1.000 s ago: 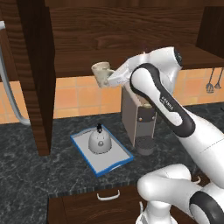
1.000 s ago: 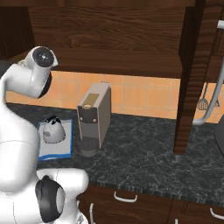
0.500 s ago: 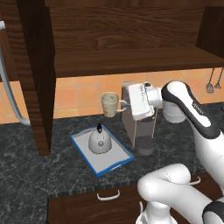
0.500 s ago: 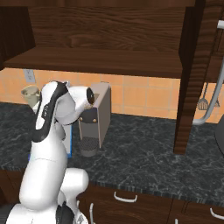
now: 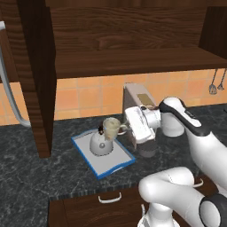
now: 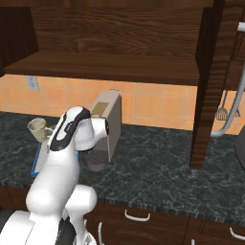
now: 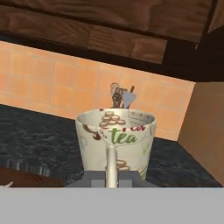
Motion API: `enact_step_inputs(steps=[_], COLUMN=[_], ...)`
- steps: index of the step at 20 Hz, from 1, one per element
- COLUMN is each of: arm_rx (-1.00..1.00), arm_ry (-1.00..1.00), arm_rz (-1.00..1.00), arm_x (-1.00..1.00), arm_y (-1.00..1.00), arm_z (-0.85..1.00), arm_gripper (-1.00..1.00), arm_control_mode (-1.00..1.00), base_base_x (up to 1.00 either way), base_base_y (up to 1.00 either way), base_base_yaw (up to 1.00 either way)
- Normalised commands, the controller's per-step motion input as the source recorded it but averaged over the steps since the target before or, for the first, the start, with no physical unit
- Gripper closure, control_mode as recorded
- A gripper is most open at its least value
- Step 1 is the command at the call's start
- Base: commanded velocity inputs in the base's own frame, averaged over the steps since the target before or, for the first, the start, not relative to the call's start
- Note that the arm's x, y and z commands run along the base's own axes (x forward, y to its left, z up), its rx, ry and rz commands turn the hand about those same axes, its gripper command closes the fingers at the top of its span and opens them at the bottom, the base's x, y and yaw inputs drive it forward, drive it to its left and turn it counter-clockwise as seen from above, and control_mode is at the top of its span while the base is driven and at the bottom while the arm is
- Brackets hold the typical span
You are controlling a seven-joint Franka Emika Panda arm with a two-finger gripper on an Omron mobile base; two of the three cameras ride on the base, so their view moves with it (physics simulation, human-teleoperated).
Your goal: Pick the kettle from the counter and place it on the tray. Then pick the mug from the cabinet and place it on the tray. Then close the cabinet doors.
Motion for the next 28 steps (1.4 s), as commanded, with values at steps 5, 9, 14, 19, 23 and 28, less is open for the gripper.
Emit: enact_step_inputs(steps=[5, 9, 14, 19, 23, 28], arm_rx=[0.00, 0.00, 0.01, 0.00, 0.00, 0.00], arm_ry=[0.00, 0.00, 0.00, 0.04, 0.04, 0.03], arm_rz=[0.06, 0.03, 0.00, 0.00, 0.00, 0.00], arm_x=[0.00, 0.01, 0.27, 0.32, 0.10, 0.07], arm_y=[0.07, 0.16, 0.12, 0.07, 0.08, 0.03], arm_z=[-0.88, -0.78, -0.40, -0.26, -0.36, -0.39], arm_gripper=[1.00, 1.00, 1.00, 1.00, 1.00, 1.00], arm_control_mode=[-1.00, -1.00, -1.00, -1.00, -1.00, -1.00], base_base_x=[0.00, 0.00, 0.00, 0.00, 0.00, 0.00], base_base_y=[0.00, 0.00, 0.00, 0.00, 0.00, 0.00], base_base_yaw=[0.00, 0.00, 0.00, 0.00, 0.00, 0.00])
